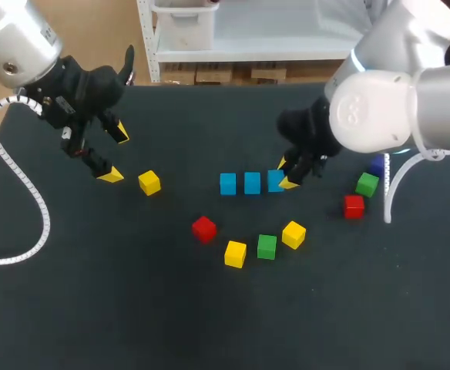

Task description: Place the blue cubes, place green cubes on the blue cubes, place the yellow cubes on the green cubes, then place the red cubes on the yellow cubes, and place purple cube on the red cubes.

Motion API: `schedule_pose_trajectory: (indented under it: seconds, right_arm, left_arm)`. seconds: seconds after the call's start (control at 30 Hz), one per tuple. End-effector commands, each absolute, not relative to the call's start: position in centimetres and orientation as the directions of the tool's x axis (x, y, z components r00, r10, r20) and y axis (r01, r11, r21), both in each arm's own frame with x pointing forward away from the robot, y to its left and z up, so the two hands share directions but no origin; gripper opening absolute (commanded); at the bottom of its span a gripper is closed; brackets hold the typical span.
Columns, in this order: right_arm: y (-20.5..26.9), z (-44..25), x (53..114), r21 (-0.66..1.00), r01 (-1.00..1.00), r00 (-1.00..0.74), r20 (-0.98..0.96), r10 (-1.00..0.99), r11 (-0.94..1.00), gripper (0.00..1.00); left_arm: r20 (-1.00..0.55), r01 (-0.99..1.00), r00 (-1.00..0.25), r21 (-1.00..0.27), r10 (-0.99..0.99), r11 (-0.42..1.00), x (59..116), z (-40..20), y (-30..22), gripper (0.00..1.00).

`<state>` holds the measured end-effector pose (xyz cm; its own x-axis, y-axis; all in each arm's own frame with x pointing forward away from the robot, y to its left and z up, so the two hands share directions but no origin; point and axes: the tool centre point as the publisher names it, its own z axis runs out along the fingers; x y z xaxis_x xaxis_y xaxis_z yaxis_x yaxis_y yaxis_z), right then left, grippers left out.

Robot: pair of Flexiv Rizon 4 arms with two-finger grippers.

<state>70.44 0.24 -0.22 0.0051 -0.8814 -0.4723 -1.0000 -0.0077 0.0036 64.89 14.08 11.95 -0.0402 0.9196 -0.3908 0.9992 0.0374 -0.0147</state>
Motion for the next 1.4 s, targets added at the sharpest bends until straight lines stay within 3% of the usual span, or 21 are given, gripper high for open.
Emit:
schedule_pose_trajectory:
  seconds: [0.03,1.4]
  right_arm:
    - [0.4,-0.28,70.67,0.007,-1.0,0.009,-0.471,-0.882,-0.013,0.0]
    - [0.23,-0.79,70.7,0.023,-1.0,0.005,-0.472,-0.881,-0.018,0.0]
  left_arm:
    - [-0.391,0.999,-0.038,-0.016,0.92,0.035,65.04,11.92,14.11,1.0]
    - [-0.391,0.999,-0.038,-0.016,0.92,0.035,65.04,11.92,14.11,1.0]
